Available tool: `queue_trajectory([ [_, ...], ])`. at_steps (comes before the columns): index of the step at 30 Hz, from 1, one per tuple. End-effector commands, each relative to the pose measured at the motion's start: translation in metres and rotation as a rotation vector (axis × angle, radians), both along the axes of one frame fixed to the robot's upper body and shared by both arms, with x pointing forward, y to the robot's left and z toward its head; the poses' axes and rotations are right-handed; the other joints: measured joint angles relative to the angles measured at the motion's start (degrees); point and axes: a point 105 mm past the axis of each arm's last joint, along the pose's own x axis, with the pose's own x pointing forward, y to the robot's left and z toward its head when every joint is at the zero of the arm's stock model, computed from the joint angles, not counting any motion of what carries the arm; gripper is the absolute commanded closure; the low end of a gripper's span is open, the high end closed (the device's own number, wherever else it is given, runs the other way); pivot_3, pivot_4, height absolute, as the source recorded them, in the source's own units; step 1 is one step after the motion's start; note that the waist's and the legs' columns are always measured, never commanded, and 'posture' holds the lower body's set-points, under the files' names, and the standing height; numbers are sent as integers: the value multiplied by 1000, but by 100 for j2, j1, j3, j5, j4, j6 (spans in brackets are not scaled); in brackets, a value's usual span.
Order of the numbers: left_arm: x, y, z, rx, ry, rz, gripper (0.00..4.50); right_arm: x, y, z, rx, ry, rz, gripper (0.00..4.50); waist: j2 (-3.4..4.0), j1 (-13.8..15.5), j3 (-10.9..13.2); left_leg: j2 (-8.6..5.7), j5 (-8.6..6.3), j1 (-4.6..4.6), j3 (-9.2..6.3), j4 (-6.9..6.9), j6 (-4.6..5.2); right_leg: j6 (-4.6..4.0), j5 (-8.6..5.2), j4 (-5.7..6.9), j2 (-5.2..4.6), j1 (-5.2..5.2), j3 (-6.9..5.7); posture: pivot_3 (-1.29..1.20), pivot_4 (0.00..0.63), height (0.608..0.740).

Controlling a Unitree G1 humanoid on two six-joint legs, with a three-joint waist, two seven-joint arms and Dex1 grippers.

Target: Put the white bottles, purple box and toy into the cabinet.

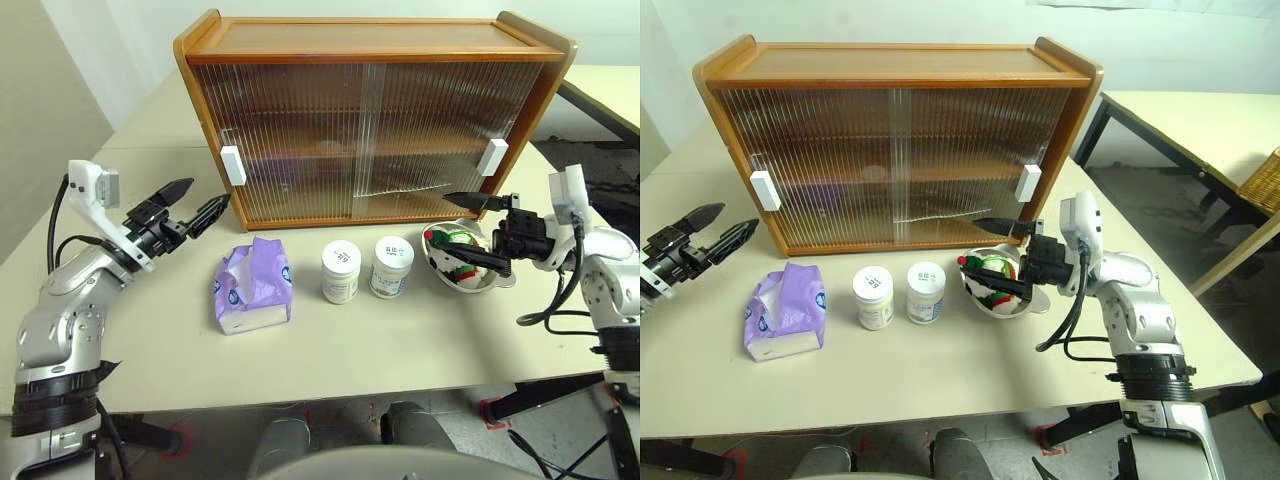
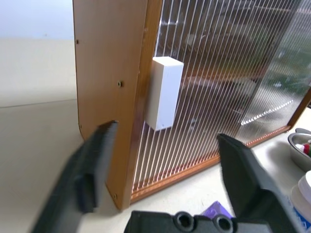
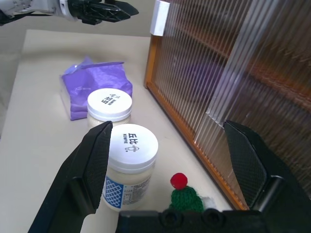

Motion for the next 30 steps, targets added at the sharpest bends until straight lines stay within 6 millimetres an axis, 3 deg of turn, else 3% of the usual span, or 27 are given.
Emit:
queue_trajectory([
  [1,5,0,0,1,-8,8,1644,-2,-1,2,-12,-23,-11,0,0,-14,0,0,0,0,0,1,0,0,0,0,0,0,0,-89,0,740],
  [9,8,9,5,-4,-42,60,4462,-1,0,1,-7,-24,-23,0,0,-50,0,0,-2,-1,0,11,4,0,0,0,0,2,1,-92,0,740],
  [30,40,-12,1,-32,-95,67,4462,-2,-3,-1,-2,-31,-53,0,1,-91,0,0,-35,-37,2,92,27,-20,13,-2,6,3,1,-126,0,740],
])
